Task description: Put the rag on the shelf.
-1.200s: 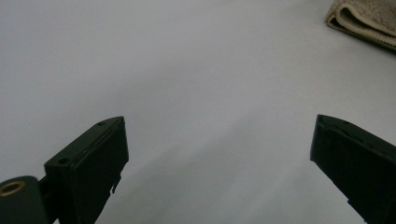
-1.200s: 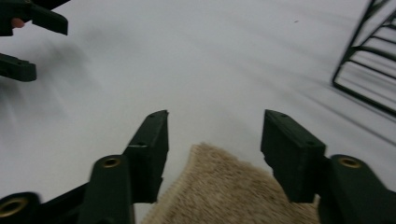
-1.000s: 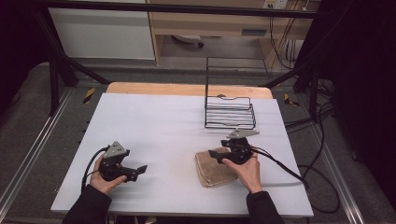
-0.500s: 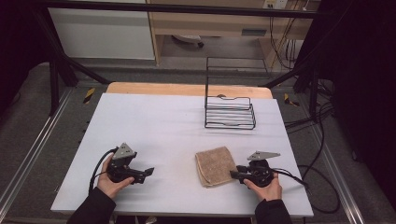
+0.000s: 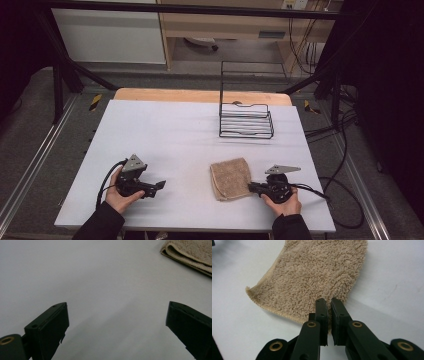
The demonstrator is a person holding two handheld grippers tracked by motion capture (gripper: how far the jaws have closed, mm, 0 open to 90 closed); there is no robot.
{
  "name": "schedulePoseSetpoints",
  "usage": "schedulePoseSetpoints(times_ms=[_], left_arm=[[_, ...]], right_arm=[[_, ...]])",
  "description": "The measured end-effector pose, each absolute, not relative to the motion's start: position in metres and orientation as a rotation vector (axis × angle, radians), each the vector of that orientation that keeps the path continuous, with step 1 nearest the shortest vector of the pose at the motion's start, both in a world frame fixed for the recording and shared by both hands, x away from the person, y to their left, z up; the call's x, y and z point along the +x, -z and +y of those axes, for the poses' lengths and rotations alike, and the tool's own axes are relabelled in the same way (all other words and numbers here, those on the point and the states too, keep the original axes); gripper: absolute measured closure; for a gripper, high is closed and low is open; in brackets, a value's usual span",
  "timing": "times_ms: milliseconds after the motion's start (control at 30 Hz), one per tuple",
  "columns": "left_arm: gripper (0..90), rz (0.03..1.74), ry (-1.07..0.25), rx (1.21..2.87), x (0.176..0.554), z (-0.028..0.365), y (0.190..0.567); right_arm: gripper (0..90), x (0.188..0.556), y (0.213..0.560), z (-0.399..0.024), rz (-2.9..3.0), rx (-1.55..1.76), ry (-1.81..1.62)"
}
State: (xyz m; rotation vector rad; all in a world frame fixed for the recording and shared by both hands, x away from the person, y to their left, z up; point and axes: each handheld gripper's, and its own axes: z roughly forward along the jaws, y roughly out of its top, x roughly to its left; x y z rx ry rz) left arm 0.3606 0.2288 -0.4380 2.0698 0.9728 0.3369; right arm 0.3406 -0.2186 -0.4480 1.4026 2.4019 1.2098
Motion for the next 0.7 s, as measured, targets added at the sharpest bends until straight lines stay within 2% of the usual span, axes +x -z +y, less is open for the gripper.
schedulePoseSetpoints(times_ms=[333, 567, 700], left_arm=[[5.0, 0.977, -0.338, 2.053, 0.362, 0.224, 0.435], [3.9, 0.973, -0.342, 2.042, 0.369, 0.202, 0.425], [3.2, 0.947, -0.342, 2.058, 0.376, 0.183, 0.42]], right_arm=[[84.4, 0.323, 0.447, -0.214, 2.374, 1.514, -1.217], [53.3, 0.329, 0.437, -0.228, 2.316, 1.325, -1.264], [39.7, 0.336, 0.435, -0.241, 2.267, 1.269, -1.251]])
